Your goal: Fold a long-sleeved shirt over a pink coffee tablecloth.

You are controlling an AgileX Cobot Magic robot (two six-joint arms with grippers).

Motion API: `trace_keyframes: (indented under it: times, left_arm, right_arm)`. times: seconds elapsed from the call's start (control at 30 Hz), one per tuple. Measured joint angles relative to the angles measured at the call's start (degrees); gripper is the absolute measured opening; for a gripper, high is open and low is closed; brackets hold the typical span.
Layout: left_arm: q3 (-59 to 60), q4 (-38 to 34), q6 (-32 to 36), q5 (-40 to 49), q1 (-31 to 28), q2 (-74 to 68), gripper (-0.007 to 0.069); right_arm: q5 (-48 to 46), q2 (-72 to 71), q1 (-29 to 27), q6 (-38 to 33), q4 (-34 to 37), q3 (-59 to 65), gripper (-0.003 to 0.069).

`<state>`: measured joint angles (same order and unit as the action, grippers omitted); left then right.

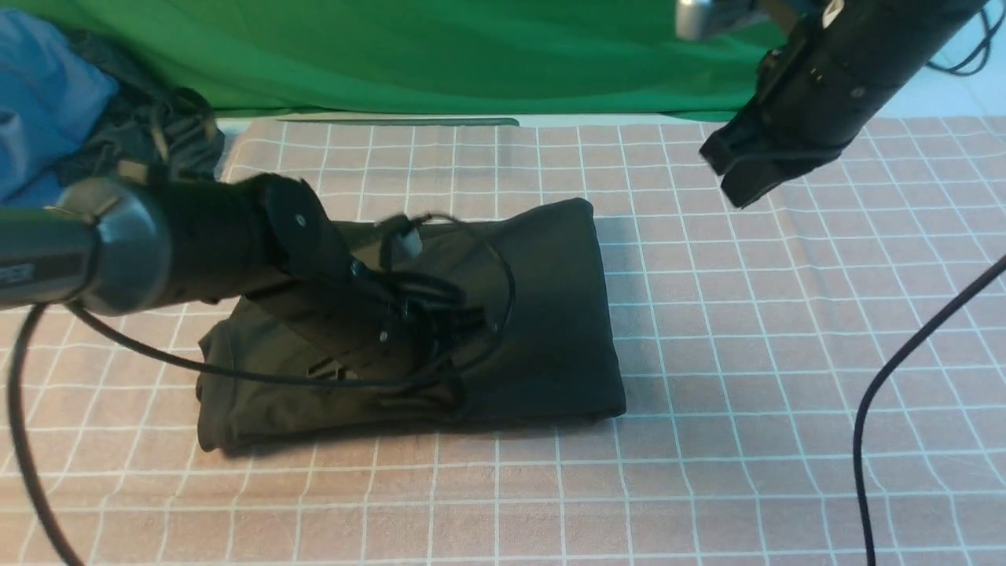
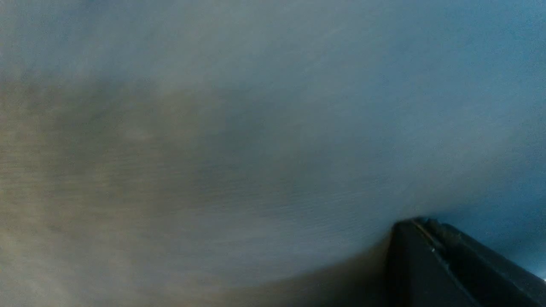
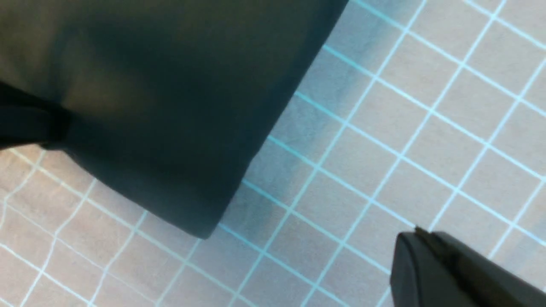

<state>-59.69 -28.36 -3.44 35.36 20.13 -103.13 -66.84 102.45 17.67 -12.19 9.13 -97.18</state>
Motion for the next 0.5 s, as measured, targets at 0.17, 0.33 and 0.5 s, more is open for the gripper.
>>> trace_keyframes:
  times: [0.17,0.33,0.5]
  left_arm:
    - [-0.85,2.89,-0.67,0.15,0.07,0.38,0.0013]
    - [-4.0,8.62,-3.24,0.56,-0.41,5.4,0.0013]
    - [-10.41,14.46,-11.18,2.02,-7.93,10.43,0.0013]
  right_arm:
    - [-0.55,-0.58,-0.14,-0.02,0.11,0.0,0.0038]
    - [-0.75,-0.58,-0.14,-0.02,0.13,0.0,0.0038]
    - [-0.95,-0.58,-0.14,-0.1,0.13,0.0,0.0038]
